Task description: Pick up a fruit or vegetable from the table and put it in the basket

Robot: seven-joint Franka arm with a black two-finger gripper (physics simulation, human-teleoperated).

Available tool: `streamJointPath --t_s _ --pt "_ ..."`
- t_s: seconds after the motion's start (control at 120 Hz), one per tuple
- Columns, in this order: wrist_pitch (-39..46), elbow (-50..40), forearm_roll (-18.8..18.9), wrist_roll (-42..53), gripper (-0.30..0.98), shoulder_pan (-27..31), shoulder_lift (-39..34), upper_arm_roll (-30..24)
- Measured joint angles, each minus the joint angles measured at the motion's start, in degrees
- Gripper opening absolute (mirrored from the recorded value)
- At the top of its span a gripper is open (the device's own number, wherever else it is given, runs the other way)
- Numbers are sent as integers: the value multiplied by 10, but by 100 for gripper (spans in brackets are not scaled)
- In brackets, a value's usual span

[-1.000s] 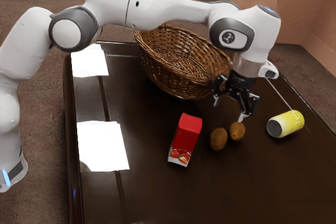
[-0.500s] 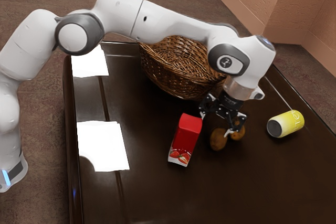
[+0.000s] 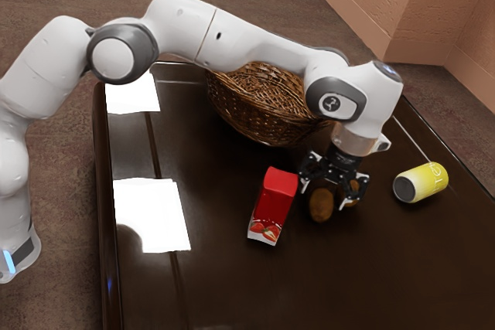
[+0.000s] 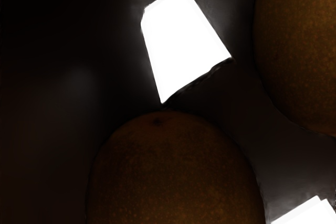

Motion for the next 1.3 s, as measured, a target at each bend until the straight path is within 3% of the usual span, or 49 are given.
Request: streamJointPath --t_s 0.4,0.625,0.983,1.3 --pt "22 -9 2 -23 67 0 25 1" --pt "18 -9 4 -27 29 0 22 15" --pt "-20 42 4 -29 28 -1 -4 5" --pt "-71 116 27 -30 28 -6 -21 -62"
